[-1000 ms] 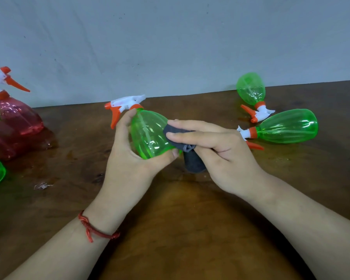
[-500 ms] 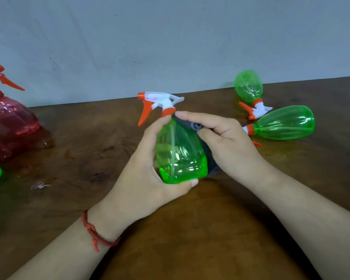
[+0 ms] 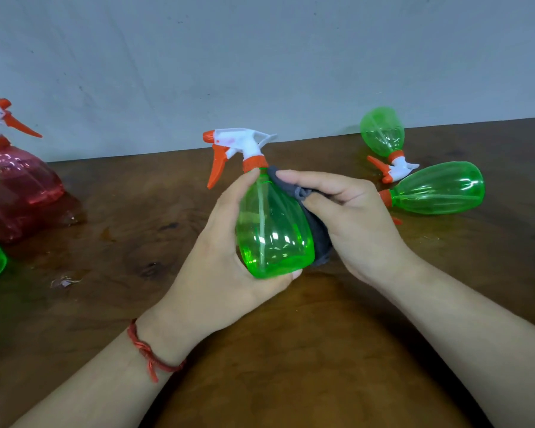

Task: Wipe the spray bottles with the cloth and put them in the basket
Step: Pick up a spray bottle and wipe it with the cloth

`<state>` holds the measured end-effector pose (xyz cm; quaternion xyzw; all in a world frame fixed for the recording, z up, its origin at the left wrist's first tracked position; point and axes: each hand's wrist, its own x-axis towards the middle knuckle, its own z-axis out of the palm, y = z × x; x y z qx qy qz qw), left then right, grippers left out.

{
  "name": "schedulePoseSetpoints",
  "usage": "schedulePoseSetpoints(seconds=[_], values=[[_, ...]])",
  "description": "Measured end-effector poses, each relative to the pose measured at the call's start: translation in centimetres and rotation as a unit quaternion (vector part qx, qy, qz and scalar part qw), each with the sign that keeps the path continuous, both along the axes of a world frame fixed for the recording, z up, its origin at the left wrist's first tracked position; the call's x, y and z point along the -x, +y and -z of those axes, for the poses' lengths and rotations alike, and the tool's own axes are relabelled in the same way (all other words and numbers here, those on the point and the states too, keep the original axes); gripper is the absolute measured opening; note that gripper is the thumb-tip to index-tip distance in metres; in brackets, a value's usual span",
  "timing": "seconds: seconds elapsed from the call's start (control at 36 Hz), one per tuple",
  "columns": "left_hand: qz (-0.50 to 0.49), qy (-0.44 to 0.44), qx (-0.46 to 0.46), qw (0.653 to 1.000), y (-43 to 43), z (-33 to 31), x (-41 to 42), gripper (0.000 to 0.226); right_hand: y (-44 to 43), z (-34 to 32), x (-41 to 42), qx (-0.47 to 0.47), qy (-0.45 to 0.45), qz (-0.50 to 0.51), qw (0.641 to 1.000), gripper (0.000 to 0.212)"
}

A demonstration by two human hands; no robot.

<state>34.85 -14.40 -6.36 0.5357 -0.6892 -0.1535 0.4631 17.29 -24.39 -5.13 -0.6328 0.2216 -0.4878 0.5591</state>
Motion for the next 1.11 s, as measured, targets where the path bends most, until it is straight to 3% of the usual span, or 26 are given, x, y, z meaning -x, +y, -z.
schedulePoseSetpoints(seconds=[0.19, 0.42, 0.67, 0.81, 0.89, 1.0, 1.11], values=[[-0.085, 0.095, -0.015, 0.992, -0.5, 0.1, -0.5, 0.112, 0.2, 0.9, 0.0, 0.145, 0.098, 0.035, 0.984, 0.046], [-0.121, 0.164, -0.029, 0.978, -0.9, -0.2, -1.0, 0.109, 0.7, 0.8, 0.1, 0.199, 0.127, 0.030, 0.971, 0.047], [-0.050, 0.178, -0.008, 0.983, -0.1, -0.8, -0.3, 0.108, 0.4, 0.6, -0.2, 0.066, 0.026, -0.002, 0.997, 0.047], [0.035, 0.161, -0.030, 0.986, 0.0, -0.7, -0.5, 0.110, 0.1, 0.3, -0.1, 0.068, 0.008, 0.016, 0.998, 0.048], [0.061, 0.126, -0.059, 0.988, -0.2, -0.4, -1.0, 0.115, 0.0, 0.1, 0.0, 0.058, 0.002, 0.026, 0.998, 0.045], [0.019, 0.028, -0.037, 0.999, 0.1, -0.8, -0.7, 0.118, -0.3, 0.1, 0.1, 0.013, -0.012, 0.020, 1.000, 0.041], [0.038, 0.006, -0.025, 0.999, 0.1, -0.8, -0.5, 0.116, -0.6, 0.2, 0.1, -0.030, -0.026, 0.000, 0.999, 0.036]])
